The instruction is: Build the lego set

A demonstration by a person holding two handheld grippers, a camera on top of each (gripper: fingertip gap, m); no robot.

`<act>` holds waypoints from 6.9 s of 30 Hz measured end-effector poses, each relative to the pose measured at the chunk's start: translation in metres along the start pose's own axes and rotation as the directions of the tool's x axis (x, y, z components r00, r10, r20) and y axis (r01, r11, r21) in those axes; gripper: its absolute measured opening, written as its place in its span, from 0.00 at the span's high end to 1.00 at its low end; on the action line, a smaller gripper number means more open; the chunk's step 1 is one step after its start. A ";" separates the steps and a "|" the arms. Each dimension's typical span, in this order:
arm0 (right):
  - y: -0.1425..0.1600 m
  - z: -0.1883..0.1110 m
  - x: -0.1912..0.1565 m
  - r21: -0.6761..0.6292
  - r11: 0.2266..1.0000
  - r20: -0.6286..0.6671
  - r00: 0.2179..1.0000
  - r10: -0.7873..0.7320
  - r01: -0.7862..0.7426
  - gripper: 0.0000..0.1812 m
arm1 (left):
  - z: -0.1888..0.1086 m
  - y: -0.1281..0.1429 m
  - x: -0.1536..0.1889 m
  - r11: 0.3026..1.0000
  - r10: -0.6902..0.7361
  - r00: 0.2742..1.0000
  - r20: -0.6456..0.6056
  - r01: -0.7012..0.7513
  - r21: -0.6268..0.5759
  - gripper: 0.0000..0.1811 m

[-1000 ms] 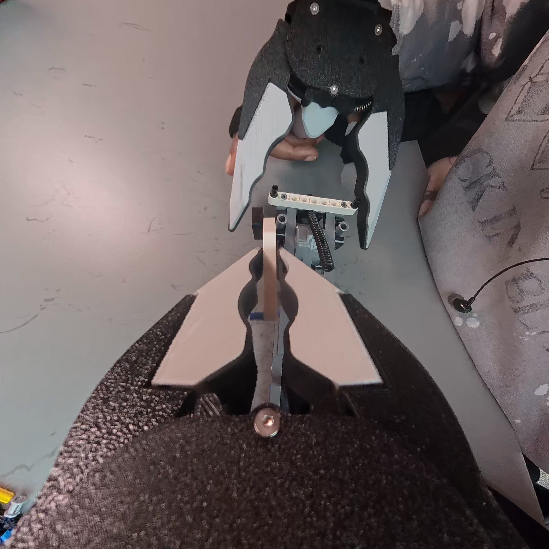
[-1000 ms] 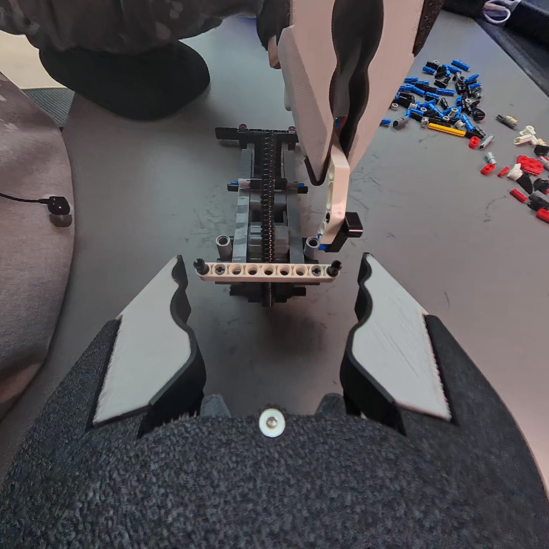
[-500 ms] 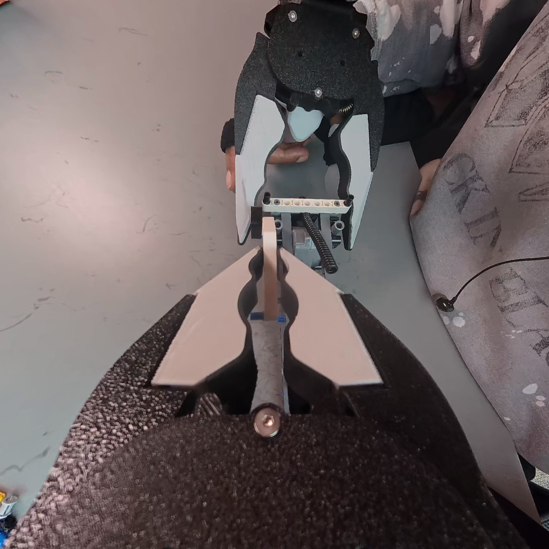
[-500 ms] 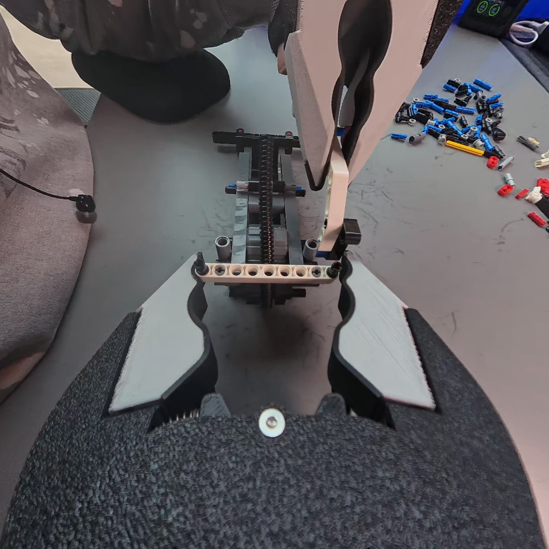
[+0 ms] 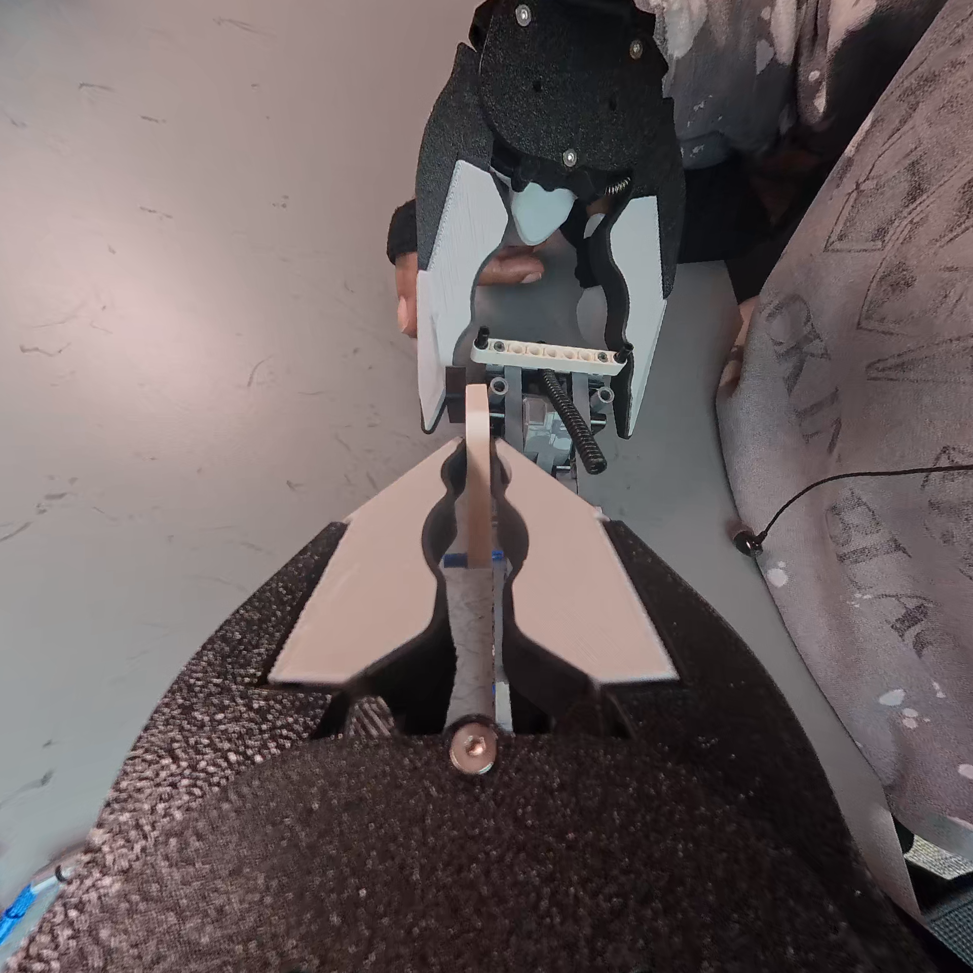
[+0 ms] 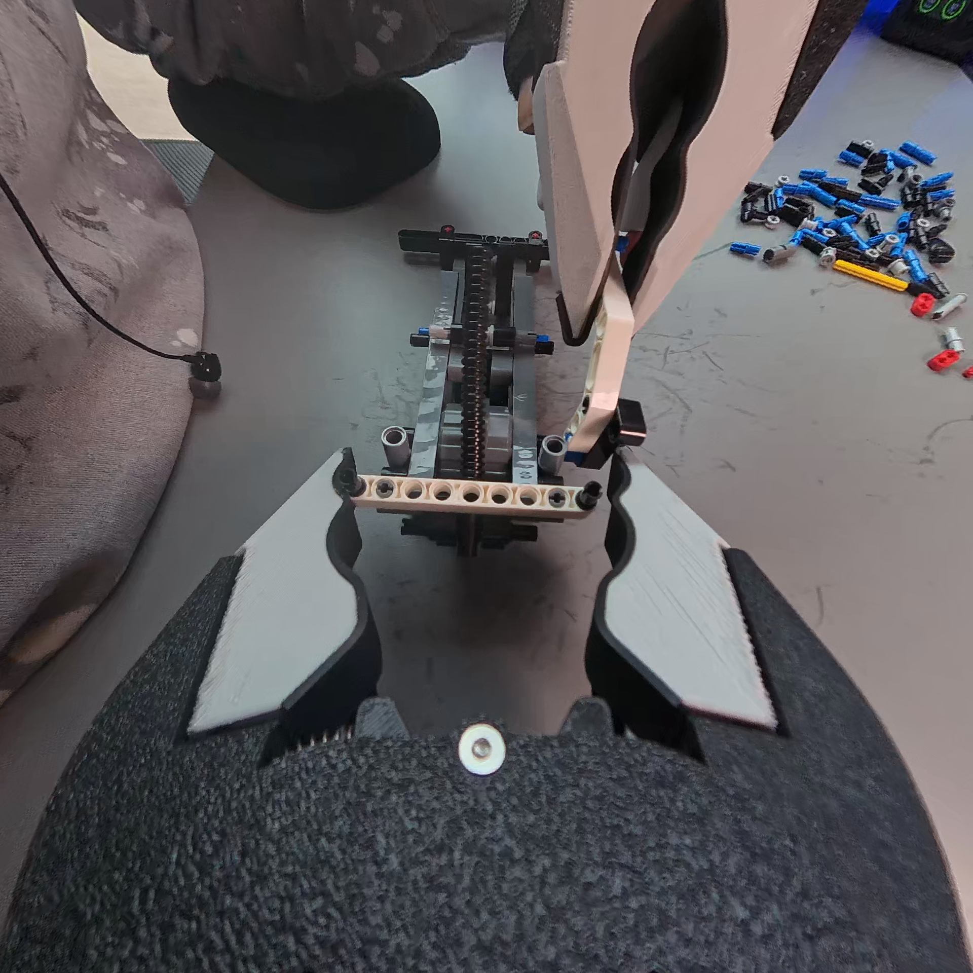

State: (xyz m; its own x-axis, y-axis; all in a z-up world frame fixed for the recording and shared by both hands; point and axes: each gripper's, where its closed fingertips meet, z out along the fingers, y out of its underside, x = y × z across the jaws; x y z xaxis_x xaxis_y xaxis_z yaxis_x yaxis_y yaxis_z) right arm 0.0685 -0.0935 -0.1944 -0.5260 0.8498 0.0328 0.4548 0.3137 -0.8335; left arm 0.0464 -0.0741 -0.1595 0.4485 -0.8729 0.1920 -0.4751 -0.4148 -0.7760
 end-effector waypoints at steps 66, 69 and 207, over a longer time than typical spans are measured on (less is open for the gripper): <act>-0.006 -0.005 -0.002 0.041 0.994 0.222 0.971 0.092 -0.103 0.48 | -0.005 0.011 -0.010 0.917 -0.346 0.916 -0.204 0.376 0.133 0.96; -0.005 -0.005 -0.003 0.038 0.994 0.225 0.970 0.092 -0.103 0.48 | -0.004 0.013 -0.010 0.920 -0.345 0.918 -0.197 0.372 0.124 0.96; 0.015 -0.011 0.005 -0.137 0.985 0.087 0.989 0.118 -0.106 0.58 | -0.008 0.007 0.005 0.958 -0.265 0.962 0.060 0.256 0.128 0.95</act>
State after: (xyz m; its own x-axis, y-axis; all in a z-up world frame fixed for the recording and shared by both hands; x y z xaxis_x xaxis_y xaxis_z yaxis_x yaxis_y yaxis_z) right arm 0.0807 -0.0796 -0.2005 -0.5290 0.8409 -0.1141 0.6023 0.2774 -0.7486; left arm 0.0397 -0.0836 -0.1593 0.6033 -0.7146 0.3540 -0.2434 -0.5877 -0.7716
